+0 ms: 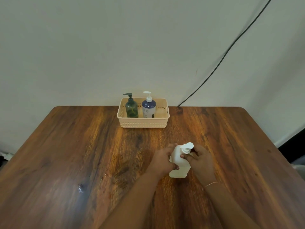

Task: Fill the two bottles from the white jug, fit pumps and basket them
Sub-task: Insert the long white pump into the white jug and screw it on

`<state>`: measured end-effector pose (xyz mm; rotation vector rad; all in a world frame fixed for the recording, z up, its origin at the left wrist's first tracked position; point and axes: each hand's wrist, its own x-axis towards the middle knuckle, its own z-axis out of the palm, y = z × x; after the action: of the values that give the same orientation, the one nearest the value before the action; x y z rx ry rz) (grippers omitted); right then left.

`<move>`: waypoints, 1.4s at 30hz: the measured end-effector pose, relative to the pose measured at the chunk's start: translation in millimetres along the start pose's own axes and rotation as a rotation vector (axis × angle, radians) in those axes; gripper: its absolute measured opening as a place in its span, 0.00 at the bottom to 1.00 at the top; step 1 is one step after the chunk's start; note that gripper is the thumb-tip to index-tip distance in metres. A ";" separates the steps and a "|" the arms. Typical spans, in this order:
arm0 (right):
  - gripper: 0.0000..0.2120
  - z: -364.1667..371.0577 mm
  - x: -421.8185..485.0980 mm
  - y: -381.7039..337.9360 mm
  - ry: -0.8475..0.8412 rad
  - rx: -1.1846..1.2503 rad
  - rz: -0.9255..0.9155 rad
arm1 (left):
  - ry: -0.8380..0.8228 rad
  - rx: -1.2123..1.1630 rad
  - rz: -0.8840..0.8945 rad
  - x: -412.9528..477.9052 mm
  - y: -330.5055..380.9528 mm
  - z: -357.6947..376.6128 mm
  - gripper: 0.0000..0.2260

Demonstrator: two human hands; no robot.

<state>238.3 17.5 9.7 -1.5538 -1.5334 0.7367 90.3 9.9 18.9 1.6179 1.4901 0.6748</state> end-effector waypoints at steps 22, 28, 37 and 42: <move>0.41 -9.7 -3.8 7.9 -0.078 0.008 0.149 | -0.008 -0.040 -0.013 4.1 -13.5 9.3 0.39; 0.13 -2.1 -20.9 10.8 -0.106 0.099 0.186 | 0.105 -0.010 -0.111 -4.7 -18.1 29.1 0.28; 0.10 -1.0 26.3 4.3 -0.065 0.113 0.182 | 0.105 -0.041 -0.043 48.6 -5.0 20.1 0.22; 0.17 0.6 89.4 -0.4 -0.056 0.127 0.175 | 0.099 0.008 -0.034 113.1 9.5 3.9 0.23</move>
<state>245.6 105.8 21.8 -1.5965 -1.3740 0.9643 116.4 120.0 9.2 1.5809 1.5897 0.7407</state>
